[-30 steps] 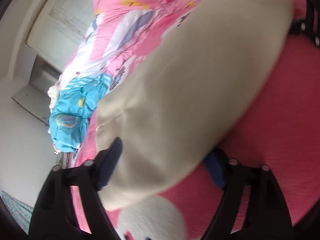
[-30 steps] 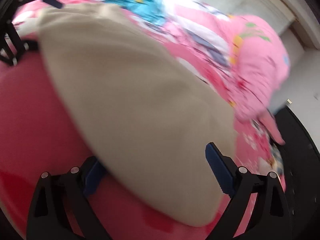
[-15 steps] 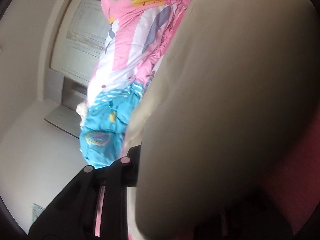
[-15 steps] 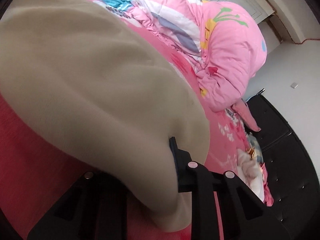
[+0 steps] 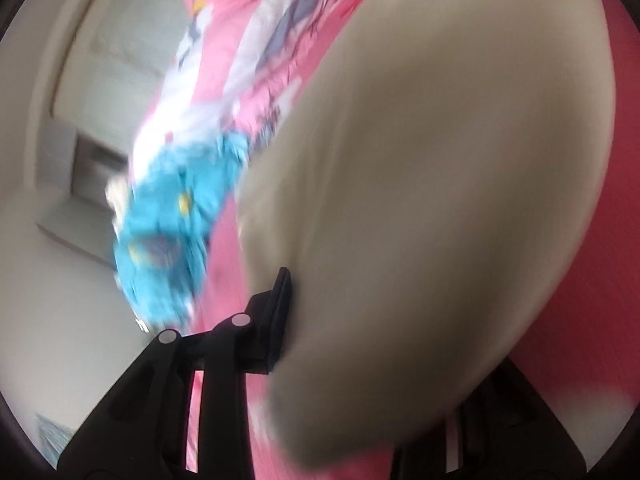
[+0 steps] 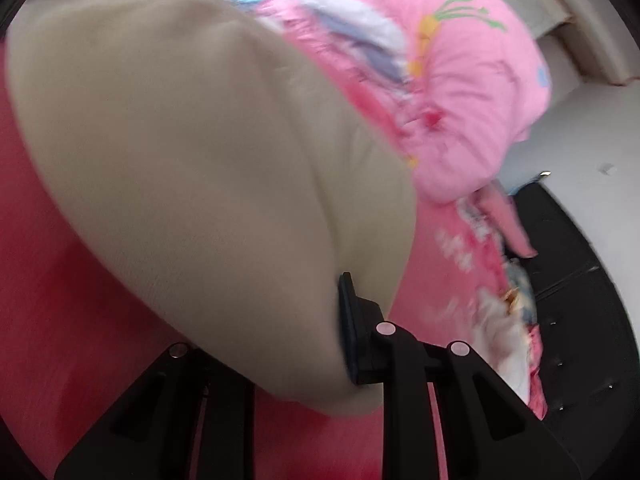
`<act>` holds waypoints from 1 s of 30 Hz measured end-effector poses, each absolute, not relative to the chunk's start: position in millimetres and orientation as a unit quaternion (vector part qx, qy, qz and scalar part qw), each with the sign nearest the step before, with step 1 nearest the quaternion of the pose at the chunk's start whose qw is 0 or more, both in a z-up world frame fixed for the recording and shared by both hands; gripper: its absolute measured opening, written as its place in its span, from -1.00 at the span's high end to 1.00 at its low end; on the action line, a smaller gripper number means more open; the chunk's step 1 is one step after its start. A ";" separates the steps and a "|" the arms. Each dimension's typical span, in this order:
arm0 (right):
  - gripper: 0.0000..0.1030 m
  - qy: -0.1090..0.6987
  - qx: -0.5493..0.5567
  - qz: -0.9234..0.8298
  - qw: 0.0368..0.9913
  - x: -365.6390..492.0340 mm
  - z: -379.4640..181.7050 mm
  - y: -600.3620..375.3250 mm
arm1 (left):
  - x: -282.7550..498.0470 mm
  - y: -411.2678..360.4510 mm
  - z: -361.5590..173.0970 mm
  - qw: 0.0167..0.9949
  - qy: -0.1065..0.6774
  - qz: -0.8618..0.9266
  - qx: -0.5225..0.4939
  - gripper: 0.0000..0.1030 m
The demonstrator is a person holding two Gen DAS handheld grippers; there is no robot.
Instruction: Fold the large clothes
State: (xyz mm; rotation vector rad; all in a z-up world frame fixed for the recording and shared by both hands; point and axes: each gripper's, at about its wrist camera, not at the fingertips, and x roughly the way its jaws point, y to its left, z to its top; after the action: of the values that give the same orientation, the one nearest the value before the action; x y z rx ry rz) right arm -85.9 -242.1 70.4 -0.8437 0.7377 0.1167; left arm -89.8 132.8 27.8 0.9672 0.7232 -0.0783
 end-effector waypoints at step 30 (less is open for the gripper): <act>-0.80 0.512 0.239 0.330 0.757 82.7 93.5 -372.4 | 57.1 255.0 36.8 0.750 0.501 -0.289 -0.321 -0.27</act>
State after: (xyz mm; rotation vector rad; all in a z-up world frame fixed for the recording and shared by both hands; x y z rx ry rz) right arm 82.7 -372.4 93.5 0.5201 1.1158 0.7189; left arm 57.1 255.0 36.8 -0.7007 1.0949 -0.6320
